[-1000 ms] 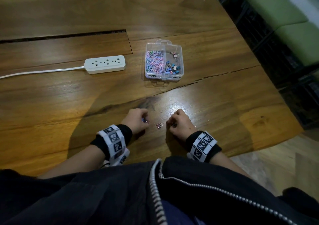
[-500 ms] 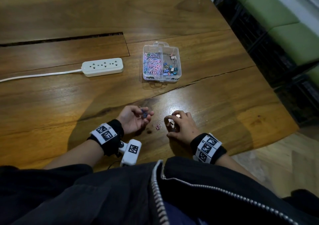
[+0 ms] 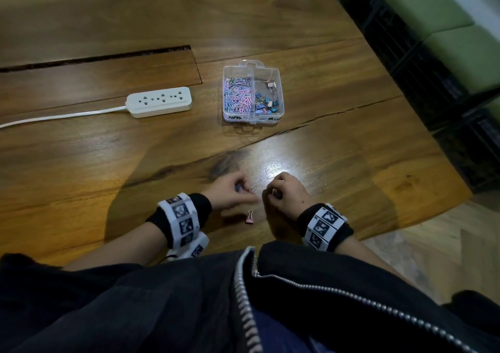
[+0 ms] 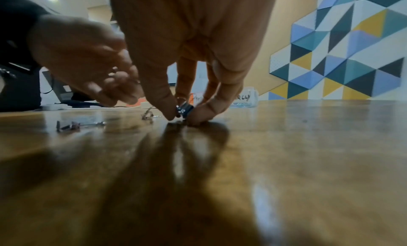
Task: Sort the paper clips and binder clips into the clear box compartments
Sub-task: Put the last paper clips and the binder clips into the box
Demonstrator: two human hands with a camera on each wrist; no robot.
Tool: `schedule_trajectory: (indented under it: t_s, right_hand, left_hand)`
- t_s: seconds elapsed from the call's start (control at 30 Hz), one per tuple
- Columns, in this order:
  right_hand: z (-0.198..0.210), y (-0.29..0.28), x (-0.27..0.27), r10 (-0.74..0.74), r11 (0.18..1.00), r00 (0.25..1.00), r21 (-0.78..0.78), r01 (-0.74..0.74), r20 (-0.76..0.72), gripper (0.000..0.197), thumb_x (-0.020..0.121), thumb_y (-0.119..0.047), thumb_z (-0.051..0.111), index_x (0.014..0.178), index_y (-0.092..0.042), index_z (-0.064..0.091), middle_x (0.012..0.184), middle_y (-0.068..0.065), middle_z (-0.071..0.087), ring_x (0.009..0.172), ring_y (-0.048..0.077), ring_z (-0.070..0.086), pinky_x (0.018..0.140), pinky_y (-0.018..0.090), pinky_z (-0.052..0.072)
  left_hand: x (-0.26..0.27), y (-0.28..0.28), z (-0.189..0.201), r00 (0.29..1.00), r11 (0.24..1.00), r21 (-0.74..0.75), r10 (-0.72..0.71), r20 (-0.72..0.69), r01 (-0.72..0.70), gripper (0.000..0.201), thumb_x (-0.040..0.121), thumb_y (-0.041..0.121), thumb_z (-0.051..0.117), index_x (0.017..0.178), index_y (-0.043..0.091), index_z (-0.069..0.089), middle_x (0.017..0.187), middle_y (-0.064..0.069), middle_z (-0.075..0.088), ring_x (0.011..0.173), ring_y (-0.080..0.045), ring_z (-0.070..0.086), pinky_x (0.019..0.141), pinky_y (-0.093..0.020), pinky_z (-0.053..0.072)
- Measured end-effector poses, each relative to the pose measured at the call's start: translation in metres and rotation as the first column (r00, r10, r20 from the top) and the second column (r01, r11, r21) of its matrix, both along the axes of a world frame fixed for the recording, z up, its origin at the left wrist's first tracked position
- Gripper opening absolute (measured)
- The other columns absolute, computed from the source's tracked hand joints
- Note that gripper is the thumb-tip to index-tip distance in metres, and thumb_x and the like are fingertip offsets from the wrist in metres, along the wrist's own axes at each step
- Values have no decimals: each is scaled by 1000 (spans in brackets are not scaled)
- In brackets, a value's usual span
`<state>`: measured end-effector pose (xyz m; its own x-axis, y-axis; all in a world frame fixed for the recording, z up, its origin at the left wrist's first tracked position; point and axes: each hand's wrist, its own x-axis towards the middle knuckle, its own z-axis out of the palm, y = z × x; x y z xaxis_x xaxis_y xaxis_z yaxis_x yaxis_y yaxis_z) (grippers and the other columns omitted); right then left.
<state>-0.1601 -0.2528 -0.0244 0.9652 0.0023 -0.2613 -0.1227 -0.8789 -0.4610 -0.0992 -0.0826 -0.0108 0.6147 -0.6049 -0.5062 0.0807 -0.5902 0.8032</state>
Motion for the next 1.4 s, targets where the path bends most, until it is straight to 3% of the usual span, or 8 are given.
schedule_trajectory:
  t_s: [0.17,0.57,0.67,0.9,1.07,1.17,1.3,1.4]
  right_hand:
    - [-1,-7,5,-272,936,962,225,270,-26,11,79,-8,64,87,-8,71,91,7,67,80,13,57,65,10,41]
    - [15,-32,9,-421,10,669,734,679,-612,21,92,-10,39,78,-6,54,74,4,47,64,13,44,59,21,41]
    - [15,-29,11,-433,134,666,687,715,-608,21,91,-20,50,71,-13,49,69,1,46,59,10,42,56,20,36]
    - [1,-11,4,-271,927,948,219,303,-165,21,74,-11,73,91,-14,61,75,-10,44,65,2,41,55,11,31]
    - [0,-8,7,-222,961,972,150,231,-78,17,84,-13,62,97,-4,61,81,-6,45,81,11,43,58,7,30]
    - [2,-8,8,-256,942,962,196,271,-98,18,91,-20,51,93,-4,60,77,-7,45,69,4,42,58,9,29]
    - [5,-9,7,-362,801,897,407,439,-255,28,95,-21,44,67,-19,47,67,-5,46,61,5,41,54,18,31]
    - [7,-10,7,-395,584,810,562,586,-434,26,95,-14,41,70,-14,48,65,2,48,54,10,41,49,19,33]
  left_hand:
    - [-18,-4,-14,730,816,446,-550,404,368,35,76,44,66,92,17,50,92,-1,58,88,-20,53,75,-35,47]
    - [-15,-2,-10,752,866,452,-442,489,215,37,80,57,56,76,21,45,72,7,47,71,-12,44,54,-22,33]
    - [-23,-11,-14,717,816,540,-502,482,208,44,85,51,53,103,11,55,99,-6,60,90,-19,54,68,-29,44]
    - [-15,0,-17,732,853,447,-482,482,268,29,95,28,40,106,4,52,107,-11,54,100,-24,49,85,-31,39]
    - [2,6,-10,957,989,103,71,280,-104,29,98,17,33,84,5,55,80,-4,47,72,-18,43,67,-29,34]
    - [11,4,-9,839,845,-139,467,-280,-517,32,91,11,31,62,11,44,63,-5,42,52,-16,35,47,-25,28]
    - [14,-1,-3,662,730,-216,401,-634,-649,34,92,20,31,66,8,50,57,-4,53,44,-11,44,37,-17,33]
    - [12,-14,0,851,884,-138,373,-370,-447,31,93,31,45,68,14,51,61,0,50,45,-8,44,41,-18,34]
